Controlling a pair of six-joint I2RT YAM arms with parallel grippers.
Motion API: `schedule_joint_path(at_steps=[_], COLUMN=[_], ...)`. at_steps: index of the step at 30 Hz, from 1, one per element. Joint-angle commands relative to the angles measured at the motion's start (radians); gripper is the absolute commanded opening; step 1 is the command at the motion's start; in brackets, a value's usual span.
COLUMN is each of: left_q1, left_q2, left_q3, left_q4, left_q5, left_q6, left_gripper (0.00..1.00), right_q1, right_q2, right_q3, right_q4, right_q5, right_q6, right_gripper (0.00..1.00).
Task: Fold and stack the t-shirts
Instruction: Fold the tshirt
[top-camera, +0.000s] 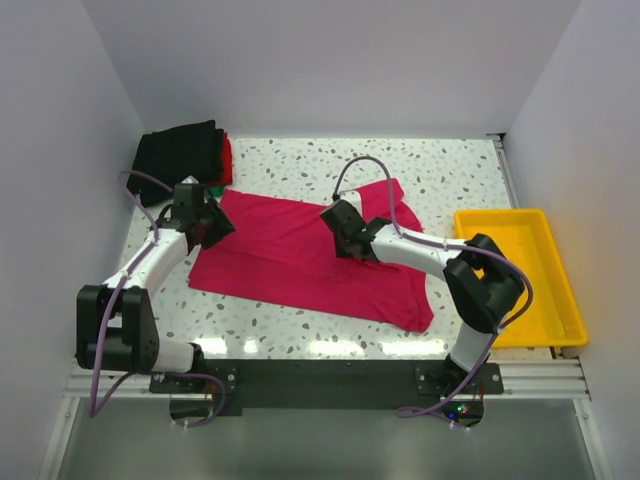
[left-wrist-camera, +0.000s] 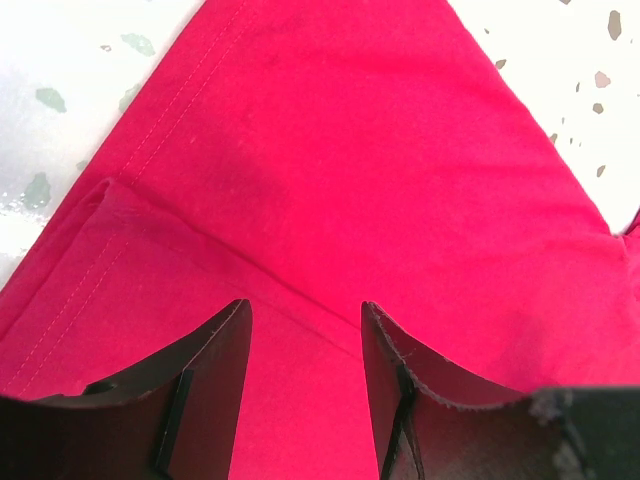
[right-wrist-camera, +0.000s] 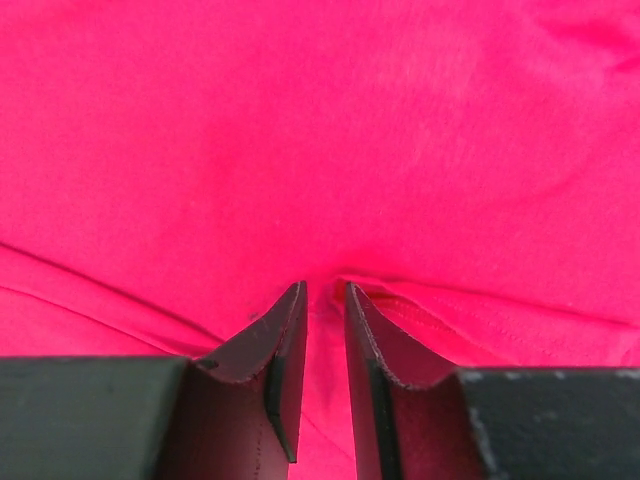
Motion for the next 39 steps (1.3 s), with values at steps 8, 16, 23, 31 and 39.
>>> schedule_joint_path(at_steps=[8,16,23,31,39], left_q1=[0.0,-0.001,-0.001,-0.001,0.0], left_q2=[0.058,0.06,0.064,0.054,0.046], left_q3=[0.082,0.093,0.093,0.093,0.099], left_q4=[0.035,0.045,0.049,0.045,0.039], left_q5=[0.029,0.052,0.054,0.055,0.045], left_q6=[0.003,-0.004,-0.001,0.009,0.022], left_gripper=[0.53,0.53,0.53,0.53,0.53], right_q1=[-0.002,-0.002,-0.002,-0.037,-0.071], right_q2=[-0.042,-0.186,-0.212,-0.102,-0.033], right_q3=[0.071,-0.13,-0.21,-0.146,-0.046], right_q4=[-0.059,-0.087,-0.058,-0.044,-0.079], right_q5=[0.063,0.005,-0.029,-0.026,0.02], right_q6=[0.035,0.16,0.212,0.186,0.155], right_gripper=[0.25,0.25,0.26,0.26,0.25])
